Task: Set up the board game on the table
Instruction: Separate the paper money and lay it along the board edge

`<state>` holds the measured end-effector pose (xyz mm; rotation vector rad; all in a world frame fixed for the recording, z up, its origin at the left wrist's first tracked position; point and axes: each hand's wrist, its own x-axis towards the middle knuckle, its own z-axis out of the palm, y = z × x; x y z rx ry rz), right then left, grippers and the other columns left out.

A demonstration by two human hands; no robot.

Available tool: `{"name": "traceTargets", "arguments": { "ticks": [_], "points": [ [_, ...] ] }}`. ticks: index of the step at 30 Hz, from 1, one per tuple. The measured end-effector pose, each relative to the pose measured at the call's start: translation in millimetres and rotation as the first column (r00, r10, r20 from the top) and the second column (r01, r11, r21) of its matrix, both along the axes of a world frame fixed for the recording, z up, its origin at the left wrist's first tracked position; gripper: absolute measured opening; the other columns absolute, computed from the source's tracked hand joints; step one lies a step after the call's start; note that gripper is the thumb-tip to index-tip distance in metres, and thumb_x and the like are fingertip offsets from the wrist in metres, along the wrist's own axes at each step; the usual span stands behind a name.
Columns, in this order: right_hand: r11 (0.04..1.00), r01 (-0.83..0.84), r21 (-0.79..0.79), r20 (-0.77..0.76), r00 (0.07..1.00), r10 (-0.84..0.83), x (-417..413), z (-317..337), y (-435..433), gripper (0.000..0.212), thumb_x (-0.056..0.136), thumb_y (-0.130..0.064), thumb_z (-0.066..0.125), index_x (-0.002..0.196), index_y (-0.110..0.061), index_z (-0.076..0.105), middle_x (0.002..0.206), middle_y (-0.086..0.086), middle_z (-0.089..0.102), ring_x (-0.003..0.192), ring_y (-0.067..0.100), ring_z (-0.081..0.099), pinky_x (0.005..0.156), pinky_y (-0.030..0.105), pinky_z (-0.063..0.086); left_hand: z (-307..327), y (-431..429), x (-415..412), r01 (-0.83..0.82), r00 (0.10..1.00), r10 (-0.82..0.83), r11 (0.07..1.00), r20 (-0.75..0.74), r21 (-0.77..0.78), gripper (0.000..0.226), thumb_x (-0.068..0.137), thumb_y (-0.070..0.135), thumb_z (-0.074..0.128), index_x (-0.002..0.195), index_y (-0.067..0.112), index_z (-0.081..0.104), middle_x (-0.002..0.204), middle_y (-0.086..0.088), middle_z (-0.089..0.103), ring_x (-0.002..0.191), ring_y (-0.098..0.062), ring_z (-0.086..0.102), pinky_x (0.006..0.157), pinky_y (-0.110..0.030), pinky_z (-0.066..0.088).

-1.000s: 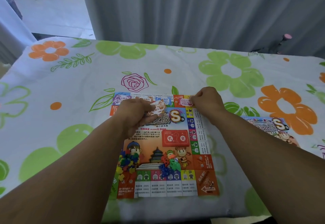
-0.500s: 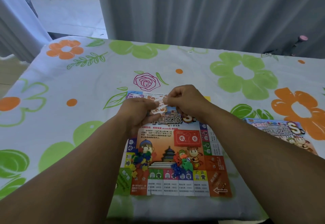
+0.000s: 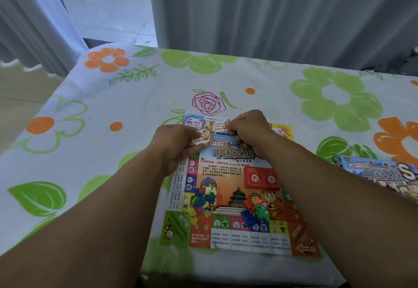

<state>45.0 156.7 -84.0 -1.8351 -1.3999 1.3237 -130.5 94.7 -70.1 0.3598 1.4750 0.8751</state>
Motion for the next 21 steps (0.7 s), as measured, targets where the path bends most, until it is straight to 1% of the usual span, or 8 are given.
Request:
{"name": "traceTargets", "arguments": {
  "ticks": [4,8,10,12,14,16,18,21],
  "points": [
    [0.999,-0.021,0.032,0.046,0.999,0.019,1,-2,1,0.023,0.091,-0.018,0.073,0.084,0.004,0.071,0.084,0.021,0.072,0.058,0.023,0.056,0.056,0.031,0.047,1,-1,-1,0.001,1.0,-0.001,1.0,0.006,0.007,0.024,0.09,0.004,0.069,0.113,0.001,0.064,0.104,-0.02,0.073,0.08,-0.037,0.076,0.077,-0.038,0.063],
    [0.991,-0.036,0.127,0.163,0.987,0.015,1,-2,0,0.025,0.085,-0.02,0.077,0.082,0.003,0.07,0.082,0.017,0.072,0.075,0.029,0.07,0.076,0.044,0.06,3,-3,-1,0.041,0.999,-0.041,0.999,0.006,0.002,0.021,0.09,0.008,0.071,0.11,0.002,0.067,0.104,-0.02,0.073,0.081,-0.038,0.076,0.07,-0.036,0.064],
    [0.982,-0.071,0.176,0.132,0.99,0.048,-1,4,-3,0.026,0.088,-0.024,0.075,0.083,0.001,0.068,0.074,0.01,0.069,0.065,0.018,0.066,0.067,0.039,0.056,3,-3,-1,0.054,0.999,-0.054,0.999,-0.006,0.007,0.021,0.089,0.01,0.073,0.108,0.004,0.068,0.105,-0.019,0.074,0.081,-0.038,0.076,0.067,-0.035,0.064],
    [0.977,-0.138,0.165,0.006,0.99,0.139,-5,13,-9,0.034,0.091,-0.032,0.073,0.089,0.002,0.068,0.072,0.006,0.065,0.047,0.008,0.053,0.052,0.027,0.045,4,-3,0,0.065,0.998,-0.064,0.998,-0.021,0.013,0.022,0.088,0.012,0.075,0.108,0.005,0.069,0.105,-0.019,0.074,0.081,-0.038,0.076,0.068,-0.036,0.063],
    [0.964,-0.231,0.132,-0.068,0.968,0.242,-8,19,-13,0.035,0.09,-0.035,0.073,0.09,0.0,0.069,0.069,0.0,0.065,0.043,0.008,0.046,0.044,0.023,0.039,4,-3,1,0.068,0.997,-0.068,0.998,-0.025,0.019,0.023,0.088,0.014,0.075,0.108,0.006,0.07,0.103,-0.019,0.075,0.081,-0.037,0.076,0.07,-0.036,0.063],
    [0.948,-0.293,0.122,-0.051,0.952,0.301,-9,19,-15,0.027,0.089,-0.029,0.075,0.09,-0.002,0.07,0.057,-0.011,0.062,0.043,0.008,0.045,0.043,0.022,0.04,4,-2,3,0.064,0.998,-0.063,0.998,-0.013,0.028,0.023,0.088,0.015,0.074,0.109,0.005,0.07,0.103,-0.019,0.075,0.081,-0.037,0.076,0.074,-0.037,0.063],
    [0.954,-0.279,0.112,-0.038,0.958,0.285,-9,17,-14,0.021,0.09,-0.023,0.075,0.089,-0.003,0.07,0.055,-0.011,0.059,0.042,0.004,0.048,0.043,0.02,0.04,3,-1,4,0.049,0.999,-0.049,0.998,-0.005,0.032,0.023,0.089,0.014,0.073,0.109,0.004,0.069,0.102,-0.019,0.075,0.081,-0.037,0.076,0.074,-0.037,0.063],
    [0.986,-0.14,0.087,-0.088,0.985,0.148,-6,14,-9,0.021,0.091,-0.022,0.073,0.088,-0.002,0.07,0.061,0.0,0.059,0.039,0.007,0.045,0.04,0.02,0.037,0,1,3,0.006,1.0,-0.006,1.0,-0.002,0.027,0.021,0.088,0.008,0.073,0.107,0.002,0.069,0.101,-0.02,0.074,0.078,-0.038,0.076,0.074,-0.037,0.063]
  ]
}}
